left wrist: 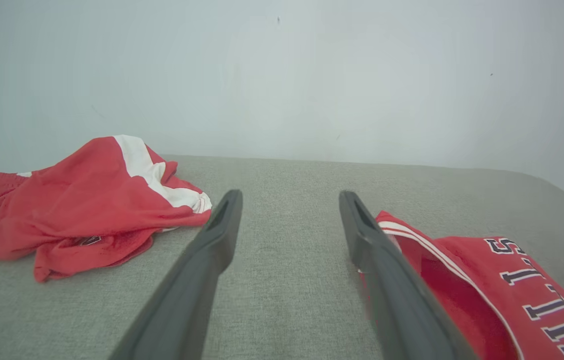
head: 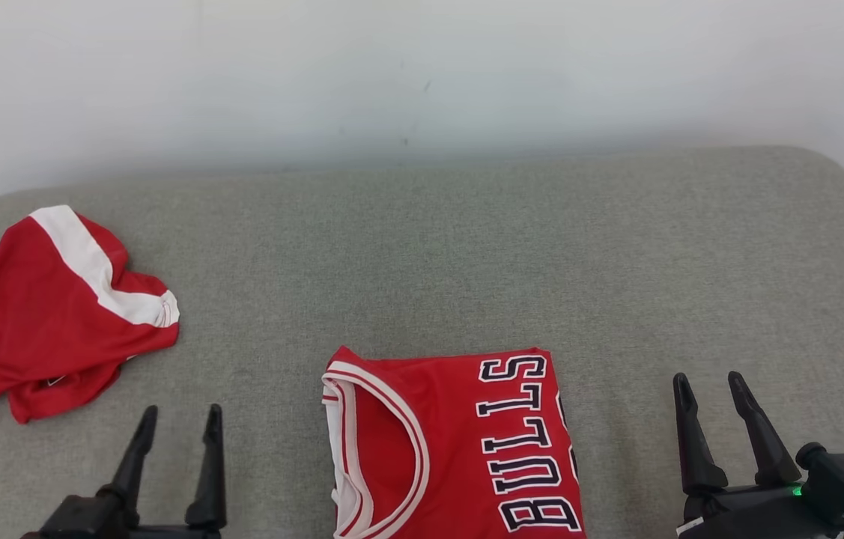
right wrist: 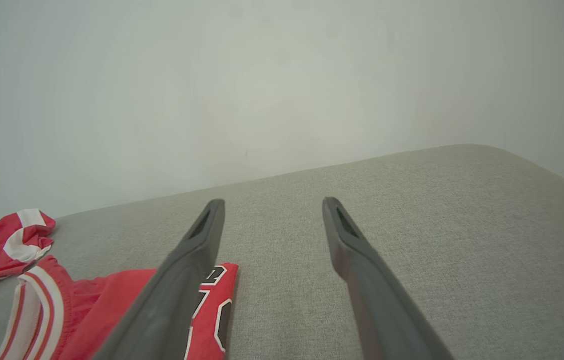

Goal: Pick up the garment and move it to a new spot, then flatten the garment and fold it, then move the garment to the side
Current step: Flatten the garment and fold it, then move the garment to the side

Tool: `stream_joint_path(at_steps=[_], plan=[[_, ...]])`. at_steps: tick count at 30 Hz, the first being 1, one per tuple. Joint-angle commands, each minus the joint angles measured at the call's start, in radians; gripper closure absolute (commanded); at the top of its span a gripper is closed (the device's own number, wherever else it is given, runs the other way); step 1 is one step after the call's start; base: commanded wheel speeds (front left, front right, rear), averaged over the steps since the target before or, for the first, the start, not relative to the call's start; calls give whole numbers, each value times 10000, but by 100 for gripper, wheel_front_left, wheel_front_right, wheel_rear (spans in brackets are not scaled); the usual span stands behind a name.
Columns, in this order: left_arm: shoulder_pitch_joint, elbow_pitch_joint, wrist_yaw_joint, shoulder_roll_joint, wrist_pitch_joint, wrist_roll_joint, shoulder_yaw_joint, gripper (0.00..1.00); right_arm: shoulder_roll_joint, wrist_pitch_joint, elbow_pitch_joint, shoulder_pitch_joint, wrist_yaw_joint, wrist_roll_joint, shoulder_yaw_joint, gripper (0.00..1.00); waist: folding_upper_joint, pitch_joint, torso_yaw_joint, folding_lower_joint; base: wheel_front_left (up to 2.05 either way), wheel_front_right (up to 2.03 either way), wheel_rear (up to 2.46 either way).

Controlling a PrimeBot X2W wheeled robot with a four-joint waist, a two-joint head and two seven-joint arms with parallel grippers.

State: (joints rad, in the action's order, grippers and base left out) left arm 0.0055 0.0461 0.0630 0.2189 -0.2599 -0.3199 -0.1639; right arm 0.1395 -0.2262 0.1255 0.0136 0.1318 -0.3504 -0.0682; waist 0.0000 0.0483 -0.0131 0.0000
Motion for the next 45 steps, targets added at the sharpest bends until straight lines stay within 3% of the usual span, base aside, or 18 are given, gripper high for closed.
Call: stream_joint_path(at_steps=[1, 8, 14, 23, 45], plan=[[-33, 5, 43, 59, -55, 87, 162, 0, 10, -35, -28, -165, -25, 136, 17, 0, 0, -134, -122, 0, 0, 0, 0], [319, 160, 84, -81, -49, 302, 859, 0, -59, -12, -238, -465, -25, 457, -106, 0, 0, -455, -249, 0, 0, 0, 0], [448, 550, -241, -153, -49, 211, 1195, 0, -171, 64, -467, -755, -25, 751, -294, 0, 0, -621, -182, 0, 0, 0, 0], [504, 809, -683, -307, -45, 335, 1395, 0, -282, 231, -468, -1085, -27, 853, -599, 0, 0, -720, -32, 0, 0, 0, 0], [404, 1020, -1007, -682, -45, 854, 1751, 0, -378, 614, 22, -206, -25, 1171, -805, 0, 0, -642, 154, 0, 0, 0, 0]])
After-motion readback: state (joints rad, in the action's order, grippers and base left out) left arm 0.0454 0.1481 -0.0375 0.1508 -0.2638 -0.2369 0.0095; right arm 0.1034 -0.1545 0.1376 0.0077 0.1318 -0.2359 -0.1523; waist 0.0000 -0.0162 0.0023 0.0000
